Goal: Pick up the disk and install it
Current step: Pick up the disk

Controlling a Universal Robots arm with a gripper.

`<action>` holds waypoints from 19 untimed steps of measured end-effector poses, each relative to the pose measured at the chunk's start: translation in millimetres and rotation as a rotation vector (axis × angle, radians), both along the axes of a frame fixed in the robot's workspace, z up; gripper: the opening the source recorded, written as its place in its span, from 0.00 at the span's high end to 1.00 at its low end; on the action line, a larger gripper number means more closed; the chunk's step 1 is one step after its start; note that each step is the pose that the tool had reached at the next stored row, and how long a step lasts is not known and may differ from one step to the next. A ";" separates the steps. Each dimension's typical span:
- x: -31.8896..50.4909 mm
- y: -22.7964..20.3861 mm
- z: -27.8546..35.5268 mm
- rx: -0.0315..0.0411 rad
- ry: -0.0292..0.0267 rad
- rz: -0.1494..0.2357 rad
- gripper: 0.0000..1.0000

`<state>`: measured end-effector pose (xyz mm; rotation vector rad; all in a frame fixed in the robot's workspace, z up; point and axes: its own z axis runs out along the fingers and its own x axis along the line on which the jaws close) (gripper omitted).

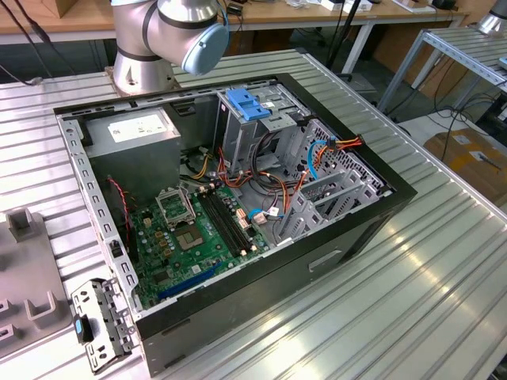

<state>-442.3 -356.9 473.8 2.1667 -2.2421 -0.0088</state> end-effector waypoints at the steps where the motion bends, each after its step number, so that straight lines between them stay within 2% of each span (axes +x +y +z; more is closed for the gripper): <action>1: 0.1 0.0 1.8 -0.0001 0.0001 0.000 0.63; 8: 0.2 0.0 13.1 -0.0001 0.0005 0.000 0.63; 16: 0.5 0.0 13.6 0.0000 0.0004 0.000 0.63; 19: 3.5 0.0 13.6 0.0000 0.0005 0.000 0.63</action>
